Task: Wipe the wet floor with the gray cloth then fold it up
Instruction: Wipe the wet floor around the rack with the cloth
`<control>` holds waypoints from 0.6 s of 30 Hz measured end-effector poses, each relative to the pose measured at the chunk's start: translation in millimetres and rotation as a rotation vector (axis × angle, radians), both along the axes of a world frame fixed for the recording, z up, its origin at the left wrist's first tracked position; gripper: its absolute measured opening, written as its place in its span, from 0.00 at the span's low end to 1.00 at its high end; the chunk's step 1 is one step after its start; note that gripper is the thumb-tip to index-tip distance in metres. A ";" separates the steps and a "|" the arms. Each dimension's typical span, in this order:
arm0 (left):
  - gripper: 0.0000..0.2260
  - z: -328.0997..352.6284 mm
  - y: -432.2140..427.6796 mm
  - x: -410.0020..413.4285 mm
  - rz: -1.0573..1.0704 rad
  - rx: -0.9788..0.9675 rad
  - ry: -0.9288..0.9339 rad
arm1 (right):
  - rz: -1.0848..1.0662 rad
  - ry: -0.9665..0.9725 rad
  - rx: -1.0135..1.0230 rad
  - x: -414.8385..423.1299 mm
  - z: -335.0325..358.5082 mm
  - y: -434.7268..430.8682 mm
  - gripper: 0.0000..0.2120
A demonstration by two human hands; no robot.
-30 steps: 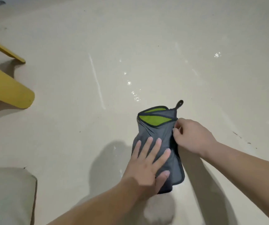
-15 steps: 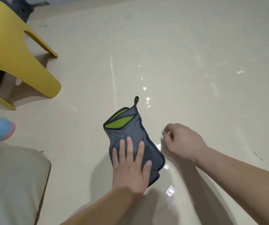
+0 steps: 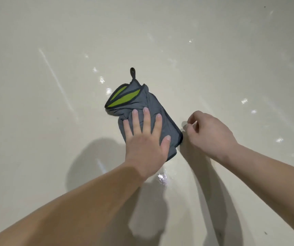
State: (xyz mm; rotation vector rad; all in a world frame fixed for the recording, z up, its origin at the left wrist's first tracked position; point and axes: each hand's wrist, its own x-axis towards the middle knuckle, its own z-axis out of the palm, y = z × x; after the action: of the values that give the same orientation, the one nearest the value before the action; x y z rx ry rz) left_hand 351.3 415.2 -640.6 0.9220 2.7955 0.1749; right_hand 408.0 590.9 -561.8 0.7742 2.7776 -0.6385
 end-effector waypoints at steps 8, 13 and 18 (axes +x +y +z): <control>0.32 2.4 74.5 115.1 -0.488 0.044 -0.076 | -0.231 -0.301 0.032 107.0 24.7 51.0 0.09; 0.31 9.7 56.5 199.2 -0.669 0.018 -0.141 | -0.016 -0.524 0.027 169.6 31.0 55.8 0.10; 0.28 11.8 47.1 221.2 -0.778 0.067 -0.214 | 0.100 -0.551 -0.042 239.4 41.8 57.4 0.11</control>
State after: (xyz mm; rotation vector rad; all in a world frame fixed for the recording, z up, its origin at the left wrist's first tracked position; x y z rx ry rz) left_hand 572.5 462.2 -628.7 1.7905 2.0635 0.2258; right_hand 647.4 648.3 -520.0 0.6727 2.2746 -0.3880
